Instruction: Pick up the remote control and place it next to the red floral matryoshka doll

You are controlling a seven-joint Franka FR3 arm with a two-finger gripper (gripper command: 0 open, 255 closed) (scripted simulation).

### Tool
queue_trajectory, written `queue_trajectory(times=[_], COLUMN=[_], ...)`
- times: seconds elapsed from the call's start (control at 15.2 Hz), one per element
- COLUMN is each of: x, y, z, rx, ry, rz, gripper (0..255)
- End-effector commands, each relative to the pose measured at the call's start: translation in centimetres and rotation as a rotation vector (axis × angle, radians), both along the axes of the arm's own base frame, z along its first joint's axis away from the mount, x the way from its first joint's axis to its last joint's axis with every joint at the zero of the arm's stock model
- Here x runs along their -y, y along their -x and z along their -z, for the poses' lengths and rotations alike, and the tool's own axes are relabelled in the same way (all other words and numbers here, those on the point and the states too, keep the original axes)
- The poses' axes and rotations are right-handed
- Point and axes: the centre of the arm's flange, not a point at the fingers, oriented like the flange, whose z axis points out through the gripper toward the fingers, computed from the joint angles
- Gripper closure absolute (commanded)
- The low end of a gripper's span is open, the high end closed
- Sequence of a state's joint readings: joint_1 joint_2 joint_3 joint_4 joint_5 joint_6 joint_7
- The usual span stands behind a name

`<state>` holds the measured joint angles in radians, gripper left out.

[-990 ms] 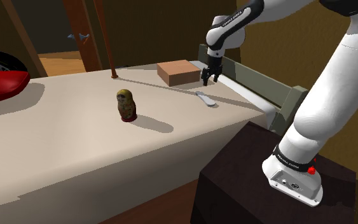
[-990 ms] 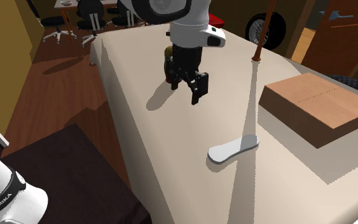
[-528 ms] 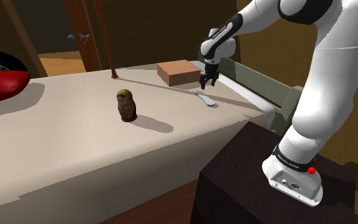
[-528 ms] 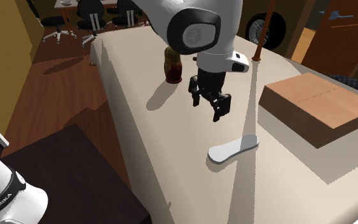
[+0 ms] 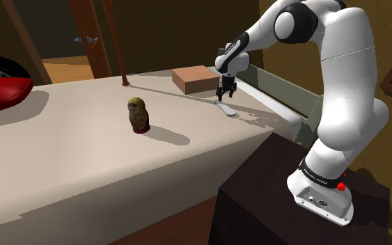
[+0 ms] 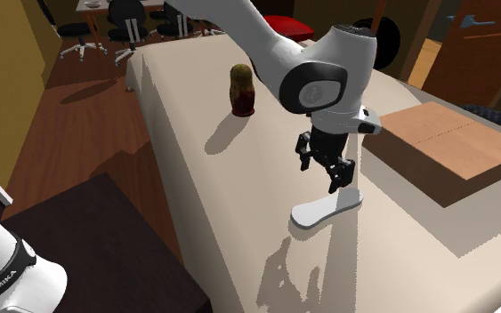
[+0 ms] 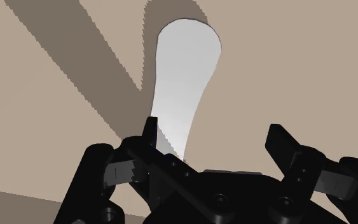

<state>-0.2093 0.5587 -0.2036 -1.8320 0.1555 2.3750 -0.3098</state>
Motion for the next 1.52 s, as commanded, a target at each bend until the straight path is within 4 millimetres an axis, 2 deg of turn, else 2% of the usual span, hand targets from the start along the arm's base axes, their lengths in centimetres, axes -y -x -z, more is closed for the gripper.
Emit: queue_trajectory(times=[0.0,0.2,0.66,1.25,1.32,1.45], x=[1.5,3.8,3.9,3.9,3.9,3.9], y=[-1.3,-3.1,-3.1,-3.1,-3.1,-3.1], z=[1.8,4.3,8.0,8.3,8.3,8.3], rx=[0.001,0.002,0.002,0.002,0.002,0.002], ry=[0.006,0.014,0.014,0.014,0.014,0.014], rz=[0.014,0.034,0.034,0.034,0.034,0.034], gripper=[0,0,0,0,255,255])
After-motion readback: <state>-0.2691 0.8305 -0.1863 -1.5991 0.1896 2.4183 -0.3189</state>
